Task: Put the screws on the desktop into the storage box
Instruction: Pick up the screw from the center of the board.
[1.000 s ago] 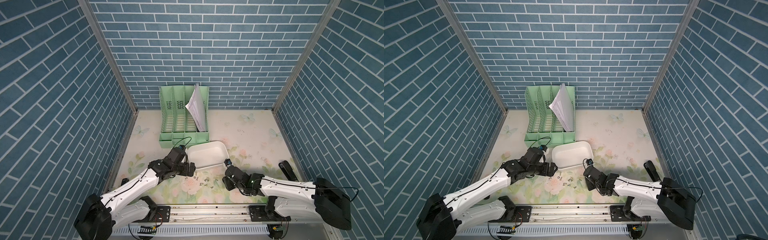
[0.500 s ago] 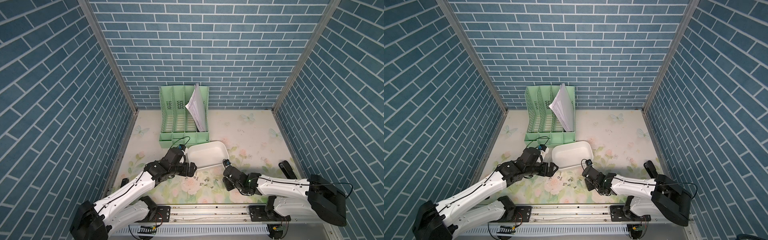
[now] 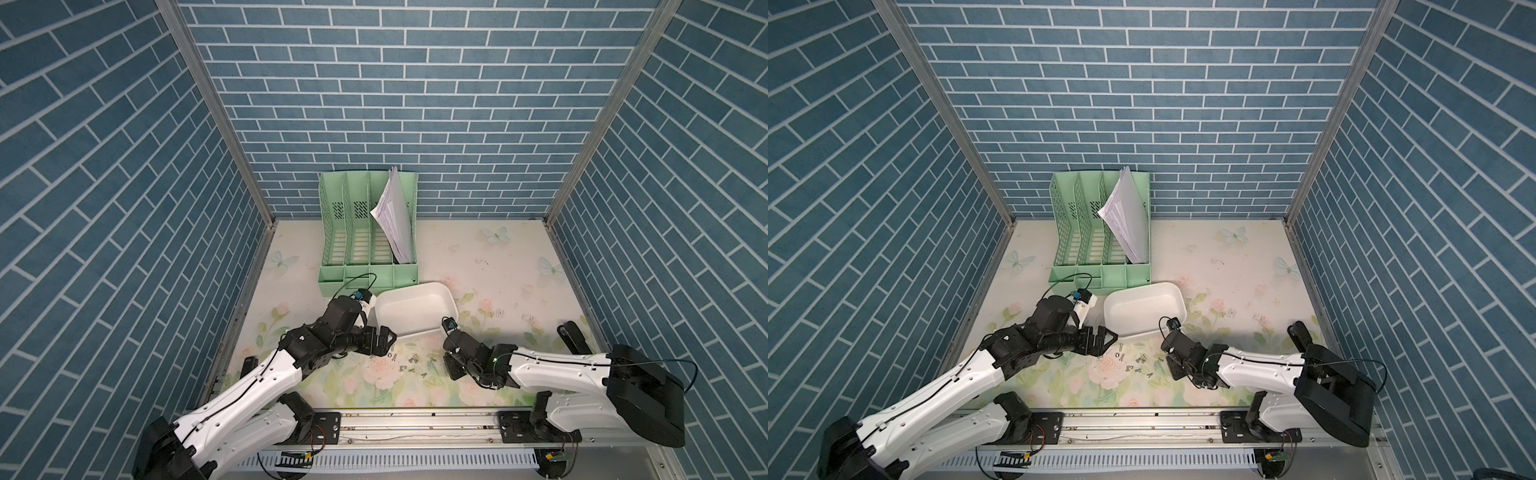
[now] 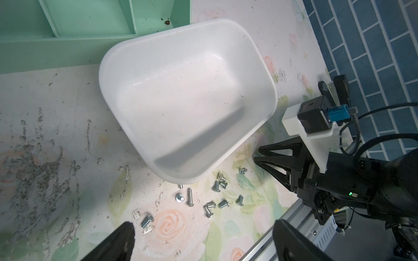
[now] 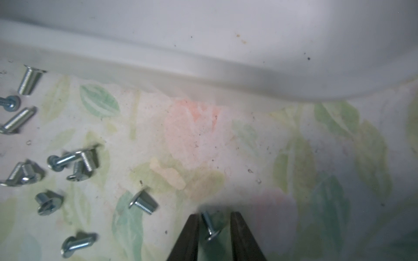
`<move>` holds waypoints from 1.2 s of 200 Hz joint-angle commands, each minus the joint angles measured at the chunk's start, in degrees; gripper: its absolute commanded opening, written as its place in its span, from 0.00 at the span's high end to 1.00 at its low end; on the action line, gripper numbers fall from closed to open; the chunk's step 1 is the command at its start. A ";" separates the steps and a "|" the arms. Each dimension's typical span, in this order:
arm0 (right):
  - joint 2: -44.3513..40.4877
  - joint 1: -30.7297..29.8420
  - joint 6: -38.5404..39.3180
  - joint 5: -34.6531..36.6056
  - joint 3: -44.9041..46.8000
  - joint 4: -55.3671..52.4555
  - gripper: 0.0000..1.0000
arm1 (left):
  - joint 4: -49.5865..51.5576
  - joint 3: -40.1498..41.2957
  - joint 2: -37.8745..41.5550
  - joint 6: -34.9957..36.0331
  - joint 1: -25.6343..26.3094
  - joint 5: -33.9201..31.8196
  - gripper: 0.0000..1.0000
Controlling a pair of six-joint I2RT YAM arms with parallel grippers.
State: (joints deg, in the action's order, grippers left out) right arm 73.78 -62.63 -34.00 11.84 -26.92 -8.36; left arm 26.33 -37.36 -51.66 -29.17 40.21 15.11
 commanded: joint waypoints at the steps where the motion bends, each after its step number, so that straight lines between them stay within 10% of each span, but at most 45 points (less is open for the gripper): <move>1: 0.69 -0.22 1.04 -1.38 -0.61 -1.62 0.76 | 0.68 -0.95 1.29 0.12 0.40 1.74 0.00; 240: -5.24 2.20 6.73 3.43 -14.48 -11.28 0.84 | 3.68 -1.33 -0.58 -0.22 0.40 -2.70 0.00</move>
State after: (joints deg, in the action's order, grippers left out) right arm 66.39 -61.78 -30.79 14.17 -38.39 -19.77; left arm 27.94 -37.41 -52.62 -29.04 40.27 14.00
